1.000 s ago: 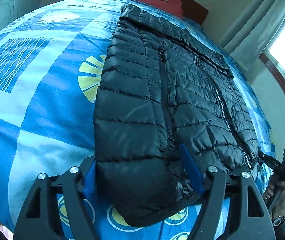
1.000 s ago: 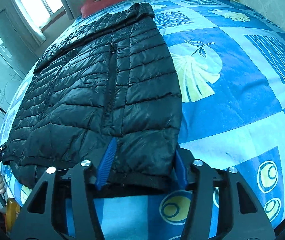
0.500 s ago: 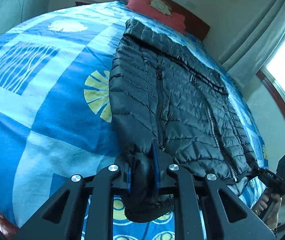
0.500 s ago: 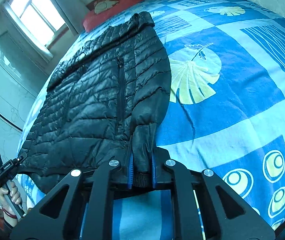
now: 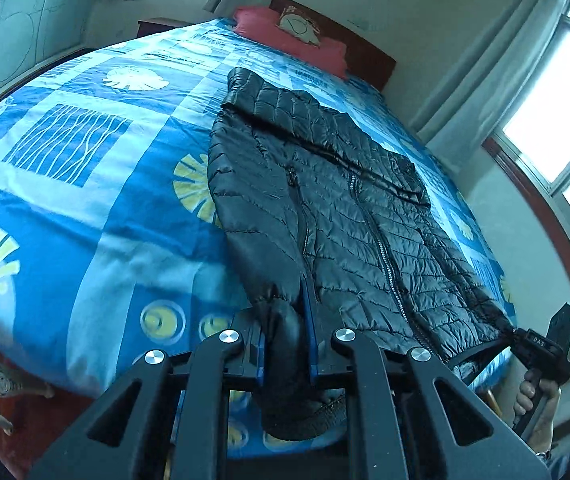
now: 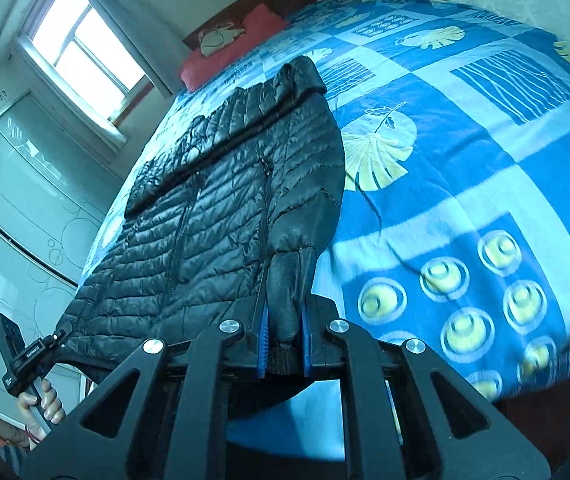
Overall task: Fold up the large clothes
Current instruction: 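Grasp the jacket hem with the left tool while the right tool grasps the hem too, then lift the hem with both tools and fold it toward the collar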
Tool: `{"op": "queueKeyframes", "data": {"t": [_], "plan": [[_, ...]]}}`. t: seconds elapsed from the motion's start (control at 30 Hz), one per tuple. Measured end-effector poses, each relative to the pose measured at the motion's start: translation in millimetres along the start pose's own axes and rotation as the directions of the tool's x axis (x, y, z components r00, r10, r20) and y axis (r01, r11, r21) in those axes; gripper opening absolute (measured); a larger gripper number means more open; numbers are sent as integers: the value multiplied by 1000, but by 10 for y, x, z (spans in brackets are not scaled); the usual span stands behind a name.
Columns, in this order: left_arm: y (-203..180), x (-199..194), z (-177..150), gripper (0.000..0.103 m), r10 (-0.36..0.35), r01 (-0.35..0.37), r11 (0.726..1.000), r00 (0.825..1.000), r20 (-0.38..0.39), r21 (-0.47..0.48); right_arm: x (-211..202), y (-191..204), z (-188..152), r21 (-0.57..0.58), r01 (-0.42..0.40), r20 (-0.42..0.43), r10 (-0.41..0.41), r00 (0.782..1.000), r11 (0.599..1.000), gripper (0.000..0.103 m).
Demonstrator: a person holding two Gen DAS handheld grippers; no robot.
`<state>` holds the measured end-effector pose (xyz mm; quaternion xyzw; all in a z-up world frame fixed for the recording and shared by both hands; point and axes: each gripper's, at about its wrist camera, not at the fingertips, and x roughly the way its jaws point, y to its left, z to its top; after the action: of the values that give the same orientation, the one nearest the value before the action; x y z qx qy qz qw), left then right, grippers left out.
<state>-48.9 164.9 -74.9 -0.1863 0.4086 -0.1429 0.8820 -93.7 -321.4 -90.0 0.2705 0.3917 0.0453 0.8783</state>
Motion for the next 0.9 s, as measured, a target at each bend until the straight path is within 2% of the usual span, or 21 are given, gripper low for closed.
{"op": "queueKeyframes", "data": {"t": [0.13, 0.27, 0.43, 0.5, 0.6, 0.77, 0.9], "plan": [[-35, -196, -81, 14, -14, 14, 1000, 1000, -4, 25, -222, 26, -130, -8, -7, 3, 7, 1000, 1000, 12], [-39, -452, -138, 14, -43, 43, 999, 999, 2, 9, -393, -4, -200, 22, -27, 3, 27, 1000, 999, 12], [-136, -548, 135, 14, -103, 103, 995, 994, 33, 4, -439, 27, 2, 70, -110, 47, 107, 993, 991, 12], [-195, -538, 260, 14, -111, 110, 994, 993, 43, 23, -400, 71, 158, 80, -152, 77, 146, 986, 985, 12], [-298, -471, 570, 14, -159, 156, 987, 985, 64, 49, -289, 196, 453, 68, -226, 124, 217, 968, 972, 12], [-403, -215, 1144, 14, -209, 201, 976, 973, 99, 87, 77, 415, 1105, 41, -332, 162, 321, 933, 942, 12], [-364, 115, 1698, 14, -217, 211, 976, 969, 121, 59, 393, 462, 1684, 56, -340, 180, 325, 928, 939, 12]]}}
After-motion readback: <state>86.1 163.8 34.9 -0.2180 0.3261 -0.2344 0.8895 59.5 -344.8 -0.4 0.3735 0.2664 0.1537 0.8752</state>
